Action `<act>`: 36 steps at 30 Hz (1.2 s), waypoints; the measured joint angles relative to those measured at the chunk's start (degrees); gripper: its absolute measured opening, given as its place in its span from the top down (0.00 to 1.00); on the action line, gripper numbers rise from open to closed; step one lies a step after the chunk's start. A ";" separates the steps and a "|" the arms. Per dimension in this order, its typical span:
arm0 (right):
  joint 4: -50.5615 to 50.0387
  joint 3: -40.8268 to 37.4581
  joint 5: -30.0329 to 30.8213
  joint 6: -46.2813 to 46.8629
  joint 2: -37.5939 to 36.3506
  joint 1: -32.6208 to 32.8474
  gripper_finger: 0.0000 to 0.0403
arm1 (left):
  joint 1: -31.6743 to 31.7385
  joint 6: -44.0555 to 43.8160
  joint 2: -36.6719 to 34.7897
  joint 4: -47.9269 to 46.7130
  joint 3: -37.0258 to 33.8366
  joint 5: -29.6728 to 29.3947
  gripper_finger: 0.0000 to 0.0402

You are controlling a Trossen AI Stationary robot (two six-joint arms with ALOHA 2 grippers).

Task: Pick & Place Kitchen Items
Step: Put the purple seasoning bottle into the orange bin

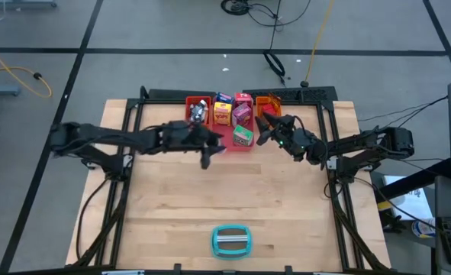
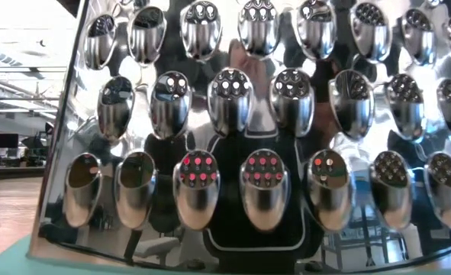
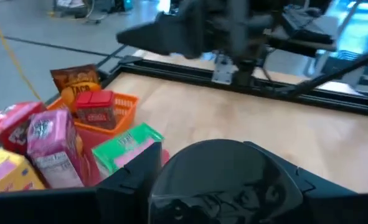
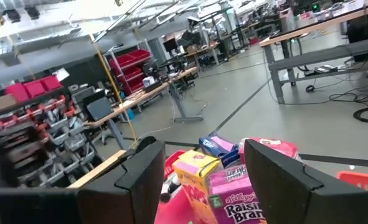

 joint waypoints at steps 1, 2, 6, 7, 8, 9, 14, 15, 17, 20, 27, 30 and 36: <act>-0.40 0.00 -0.54 -0.05 0.00 0.11 0.48 | 0.58 0.09 1.84 0.20 1.51 0.02 0.52; -0.93 -0.01 -1.49 -0.10 0.00 0.21 0.48 | 1.19 0.41 3.53 0.21 2.84 0.10 0.52; 1.95 -0.02 -8.67 -0.35 0.02 0.46 0.48 | 3.49 -0.02 8.74 0.21 7.89 3.17 0.48; 3.07 -0.02 -12.62 -1.03 0.02 0.44 0.48 | 3.90 -0.31 9.84 -0.16 9.15 4.31 0.46; 3.80 -0.02 -16.95 -1.91 0.00 0.42 0.48 | 4.17 -0.51 11.08 -0.30 10.55 5.34 0.45; 4.50 -0.02 -20.87 -2.49 -0.13 0.46 0.48 | 4.37 -0.56 12.18 0.05 11.98 6.26 0.44; 6.76 0.00 -35.89 -2.09 -0.48 0.78 0.48 | 4.91 2.15 15.70 -5.55 19.21 7.55 0.50; 6.84 0.00 -37.74 -1.63 -0.49 0.80 0.48 | 5.06 2.63 16.15 -7.27 20.65 7.27 0.53; 7.11 0.00 -39.12 -1.56 -0.55 0.88 0.48 | 5.49 3.05 16.80 -10.78 22.86 6.82 0.59; 4.78 0.00 -39.19 -1.67 -0.59 0.84 0.48 | 5.90 3.06 16.98 -14.73 24.63 6.64 0.69; -3.24 0.00 -46.51 0.79 -0.57 2.16 0.48 | 6.10 6.31 13.03 -24.44 24.67 7.37 0.83; -6.14 0.00 -46.50 0.67 -0.57 3.44 0.48 | 5.92 6.36 10.77 -31.33 24.67 7.41 0.85; -7.82 0.04 -46.45 -0.62 -0.55 5.40 0.48 | 5.00 6.44 7.77 -42.90 24.67 7.12 0.87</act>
